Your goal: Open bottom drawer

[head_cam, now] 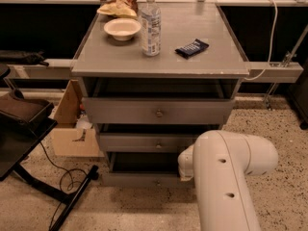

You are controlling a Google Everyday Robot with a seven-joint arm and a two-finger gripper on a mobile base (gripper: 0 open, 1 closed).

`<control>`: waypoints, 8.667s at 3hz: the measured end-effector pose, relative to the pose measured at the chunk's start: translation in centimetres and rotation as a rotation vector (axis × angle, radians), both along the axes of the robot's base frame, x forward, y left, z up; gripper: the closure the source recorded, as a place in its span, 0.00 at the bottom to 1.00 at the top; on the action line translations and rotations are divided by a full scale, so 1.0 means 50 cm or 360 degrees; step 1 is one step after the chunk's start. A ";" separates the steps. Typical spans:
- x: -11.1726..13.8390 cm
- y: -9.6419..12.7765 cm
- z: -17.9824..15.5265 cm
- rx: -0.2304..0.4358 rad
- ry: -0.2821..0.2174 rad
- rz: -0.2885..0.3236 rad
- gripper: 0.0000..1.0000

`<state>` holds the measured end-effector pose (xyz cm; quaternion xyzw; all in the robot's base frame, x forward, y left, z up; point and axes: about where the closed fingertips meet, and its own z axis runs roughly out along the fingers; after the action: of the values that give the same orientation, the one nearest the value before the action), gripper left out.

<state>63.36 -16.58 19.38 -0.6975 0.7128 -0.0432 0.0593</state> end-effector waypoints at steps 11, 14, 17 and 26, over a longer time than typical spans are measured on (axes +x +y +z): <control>-0.052 0.003 -0.037 -0.0029 0.0137 -0.0022 0.00; -0.118 -0.031 -0.060 -0.0128 0.0356 -0.0036 0.77; -0.148 -0.050 -0.042 -0.0178 0.0417 -0.0073 1.00; -0.228 0.096 -0.001 0.0303 0.0325 0.0091 0.00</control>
Offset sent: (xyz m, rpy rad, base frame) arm -0.3968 -0.1621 0.1026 -0.2720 0.5272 -0.2153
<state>51.97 -11.75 19.33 -0.7095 0.6959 0.0976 0.0535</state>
